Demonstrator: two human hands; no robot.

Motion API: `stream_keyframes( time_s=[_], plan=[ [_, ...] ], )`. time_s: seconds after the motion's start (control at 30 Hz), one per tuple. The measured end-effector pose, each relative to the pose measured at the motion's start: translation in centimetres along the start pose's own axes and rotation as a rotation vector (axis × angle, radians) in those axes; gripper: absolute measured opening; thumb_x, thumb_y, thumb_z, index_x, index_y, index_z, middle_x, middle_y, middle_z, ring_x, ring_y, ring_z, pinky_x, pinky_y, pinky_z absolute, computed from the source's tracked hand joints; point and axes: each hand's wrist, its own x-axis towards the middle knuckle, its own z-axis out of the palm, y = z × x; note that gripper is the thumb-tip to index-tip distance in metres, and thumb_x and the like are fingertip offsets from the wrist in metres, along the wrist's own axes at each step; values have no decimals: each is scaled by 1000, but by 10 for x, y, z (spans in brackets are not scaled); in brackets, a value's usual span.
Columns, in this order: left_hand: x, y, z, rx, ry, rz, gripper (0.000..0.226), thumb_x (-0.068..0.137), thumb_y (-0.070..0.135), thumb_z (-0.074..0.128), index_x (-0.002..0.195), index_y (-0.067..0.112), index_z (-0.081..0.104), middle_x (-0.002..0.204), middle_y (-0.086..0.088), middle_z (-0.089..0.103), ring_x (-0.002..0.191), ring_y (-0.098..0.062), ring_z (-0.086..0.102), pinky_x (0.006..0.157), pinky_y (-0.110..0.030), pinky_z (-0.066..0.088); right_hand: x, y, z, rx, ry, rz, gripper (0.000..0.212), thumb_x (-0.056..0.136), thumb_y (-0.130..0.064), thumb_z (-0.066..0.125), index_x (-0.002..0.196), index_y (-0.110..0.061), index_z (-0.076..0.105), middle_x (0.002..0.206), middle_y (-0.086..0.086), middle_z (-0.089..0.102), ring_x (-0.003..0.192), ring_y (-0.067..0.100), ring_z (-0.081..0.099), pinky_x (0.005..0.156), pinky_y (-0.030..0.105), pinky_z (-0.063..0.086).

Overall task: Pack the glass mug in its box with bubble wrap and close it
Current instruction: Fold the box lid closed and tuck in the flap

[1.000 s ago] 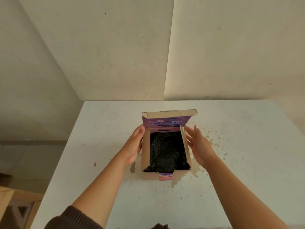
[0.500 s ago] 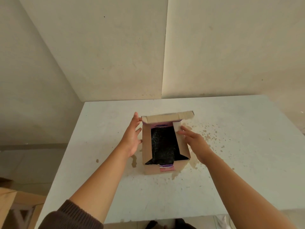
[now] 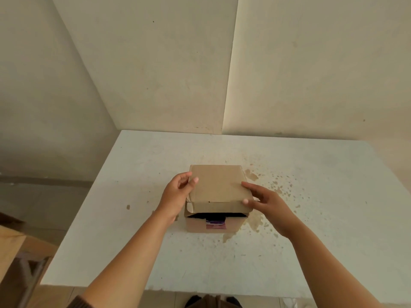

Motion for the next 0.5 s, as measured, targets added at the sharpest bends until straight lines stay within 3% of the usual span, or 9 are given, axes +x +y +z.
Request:
stream_keyframes(
  time_s=[0.07, 0.17, 0.3, 0.43, 0.5],
  plan=[
    [-6, -1, -4, 58, -39, 18, 48, 84, 44, 61, 127, 26, 51, 136, 3, 49, 128, -10, 43, 106, -27, 34, -3, 5, 4, -117, 59, 1, 49, 79, -28, 71, 126, -31, 55, 120, -13, 58, 96, 5, 64, 76, 17, 50],
    [-19, -9, -13, 132, -139, 34, 60, 72, 51, 68, 127, 36, 50, 138, 12, 45, 129, -3, 38, 109, -28, 32, -6, 12, 9, -269, 167, -48, 45, 80, -26, 71, 123, -30, 57, 108, -16, 60, 91, 7, 60, 77, 18, 49],
    [-33, -22, -14, 233, -209, 146, 62, 71, 29, 77, 125, 40, 50, 140, 15, 41, 123, 8, 38, 104, -10, 30, -11, 21, 17, -387, 289, -133, 33, 82, -27, 69, 114, -31, 63, 99, -18, 59, 88, 2, 55, 75, 15, 43],
    [-33, -31, -10, 295, -98, 251, 54, 78, 19, 74, 123, 41, 53, 145, 9, 40, 132, -2, 38, 113, -30, 30, -12, 36, 26, -477, 397, -313, 30, 82, -20, 69, 112, -25, 68, 97, -8, 55, 87, 3, 51, 75, 16, 43],
    [-34, -35, -8, 306, -94, 244, 54, 79, 18, 73, 126, 37, 53, 147, 9, 38, 133, -4, 36, 114, -32, 29, -12, 44, 28, -516, 416, -358, 32, 82, -16, 69, 113, -22, 68, 97, -4, 53, 83, 6, 49, 73, 18, 42]
  ],
)
